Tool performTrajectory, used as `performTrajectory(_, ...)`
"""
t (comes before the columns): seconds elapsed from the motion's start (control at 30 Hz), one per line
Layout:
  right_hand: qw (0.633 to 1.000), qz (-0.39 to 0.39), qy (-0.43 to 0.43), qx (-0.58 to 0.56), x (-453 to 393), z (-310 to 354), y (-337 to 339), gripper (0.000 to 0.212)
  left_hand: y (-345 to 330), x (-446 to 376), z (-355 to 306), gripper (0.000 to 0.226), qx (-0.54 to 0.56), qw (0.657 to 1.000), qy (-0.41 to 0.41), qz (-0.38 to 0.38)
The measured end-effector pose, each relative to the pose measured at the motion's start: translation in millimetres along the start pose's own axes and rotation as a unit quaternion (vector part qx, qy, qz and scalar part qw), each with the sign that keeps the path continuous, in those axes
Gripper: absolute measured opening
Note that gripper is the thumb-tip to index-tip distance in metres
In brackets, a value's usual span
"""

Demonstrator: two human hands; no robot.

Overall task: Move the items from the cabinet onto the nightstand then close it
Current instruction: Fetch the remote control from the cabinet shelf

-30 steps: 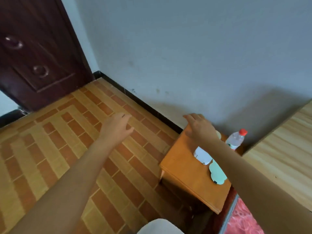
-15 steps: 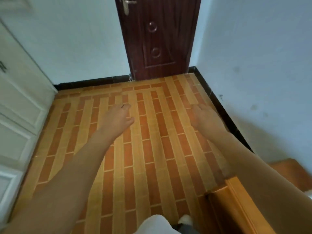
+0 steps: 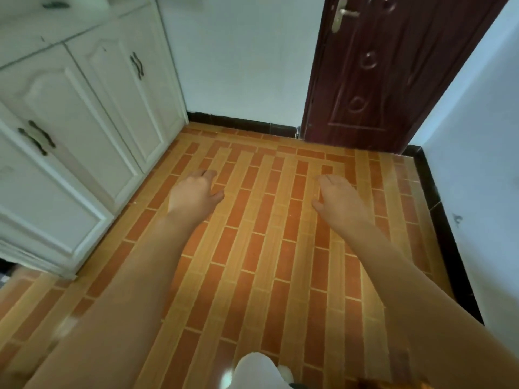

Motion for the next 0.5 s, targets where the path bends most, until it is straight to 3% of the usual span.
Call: performTrajectory(0.5,0.998,0.023,0.058,0.002,-90.1,11.7,-27.2,0.049,-27.0,-61.1,7.6,0.048,0.012,0.998,0.056,-0.009)
Point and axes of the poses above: each hand's wrist, its own x-axis away from the middle knuckle, its own y-axis out of the back of the hand, z = x × y, the point moved 3 cm from there along -x, towards the middle knuckle, and after that the axes turned 6 degrees about -y, right-handed, at the moved point
